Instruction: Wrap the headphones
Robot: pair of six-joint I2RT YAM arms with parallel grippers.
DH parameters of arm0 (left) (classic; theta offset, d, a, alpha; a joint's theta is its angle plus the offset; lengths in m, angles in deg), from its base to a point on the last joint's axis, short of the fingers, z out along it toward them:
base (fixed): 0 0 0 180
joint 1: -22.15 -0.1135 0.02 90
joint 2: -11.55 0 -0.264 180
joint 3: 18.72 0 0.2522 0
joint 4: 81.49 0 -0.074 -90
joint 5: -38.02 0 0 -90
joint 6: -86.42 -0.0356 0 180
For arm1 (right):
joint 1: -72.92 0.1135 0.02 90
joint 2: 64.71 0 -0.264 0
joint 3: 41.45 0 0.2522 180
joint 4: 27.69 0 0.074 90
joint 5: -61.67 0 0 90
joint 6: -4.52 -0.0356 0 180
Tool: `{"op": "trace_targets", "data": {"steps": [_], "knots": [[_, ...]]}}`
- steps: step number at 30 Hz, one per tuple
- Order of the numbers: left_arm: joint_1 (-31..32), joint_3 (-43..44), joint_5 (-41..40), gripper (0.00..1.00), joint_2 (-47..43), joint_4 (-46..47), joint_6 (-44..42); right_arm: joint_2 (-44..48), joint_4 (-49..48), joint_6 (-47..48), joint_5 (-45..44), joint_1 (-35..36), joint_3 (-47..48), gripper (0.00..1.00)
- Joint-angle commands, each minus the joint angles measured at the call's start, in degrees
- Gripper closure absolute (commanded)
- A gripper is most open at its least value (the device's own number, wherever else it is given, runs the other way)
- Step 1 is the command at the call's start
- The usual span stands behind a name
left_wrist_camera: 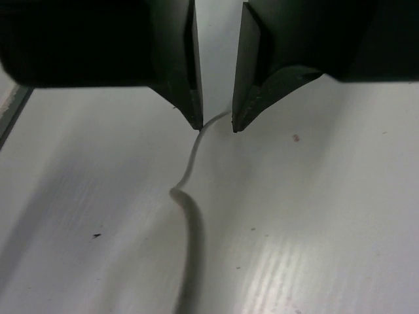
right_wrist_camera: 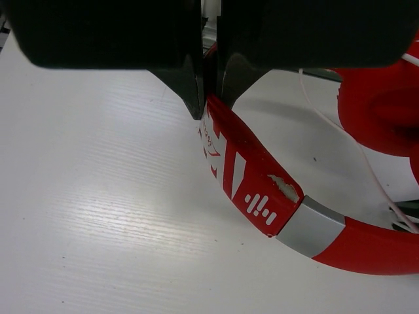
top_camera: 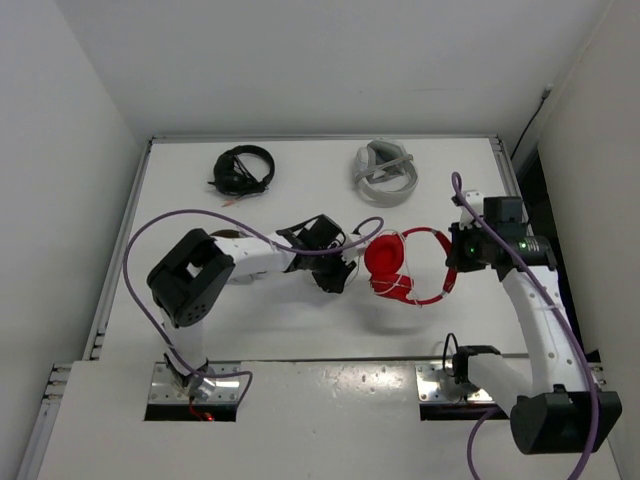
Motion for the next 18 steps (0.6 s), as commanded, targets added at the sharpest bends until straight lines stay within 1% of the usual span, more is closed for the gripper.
{"op": "trace_targets", "data": {"steps": [1, 3, 5, 9, 10, 11, 12, 15, 18], "knots": [[-2.68, 3.13, -2.15, 0.68, -3.73, -0.91, -1.8, 0.24, -4.27, -2.83, -4.11, 1.71, 2.69, 1.0], [-4.18, 4.53, -2.86, 0.64, -4.96, -3.02, -3.38, -0.37, -3.66, -3.36, -4.73, 2.6, 2.69, 1.0], [-5.24, 5.07, -3.48, 0.56, -7.33, -4.77, -4.0, -0.38, -3.65, -3.88, -4.73, 3.21, 2.69, 1.0], [-8.58, 5.59, -2.69, 0.52, -12.87, -6.28, -7.07, -0.38, -3.65, -4.41, -5.25, 4.44, 2.69, 1.0], [-9.1, 6.12, -1.99, 0.46, -13.75, -6.28, -7.6, -0.38, -3.65, -4.41, -5.25, 4.44, 2.69, 1.0], [-9.11, 6.73, -1.46, 0.44, -14.37, -7.67, -8.39, -0.38, -3.65, -4.41, -5.25, 4.96, 2.69, 1.0], [-9.63, 6.74, -2.59, 0.44, -15.07, -7.68, -10.22, -0.38, -3.65, -4.41, -5.25, 4.97, 2.69, 1.0], [-10.24, 9.02, -5.93, 0.44, -15.07, -8.21, -12.16, -0.38, -4.18, -4.41, -5.25, 5.5, 2.69, 1.0], [-11.03, 10.86, -9.26, 0.44, -12.97, -8.21, -11.83, -0.38, -4.18, -4.94, -5.25, 5.5, 2.69, 1.0]]}}
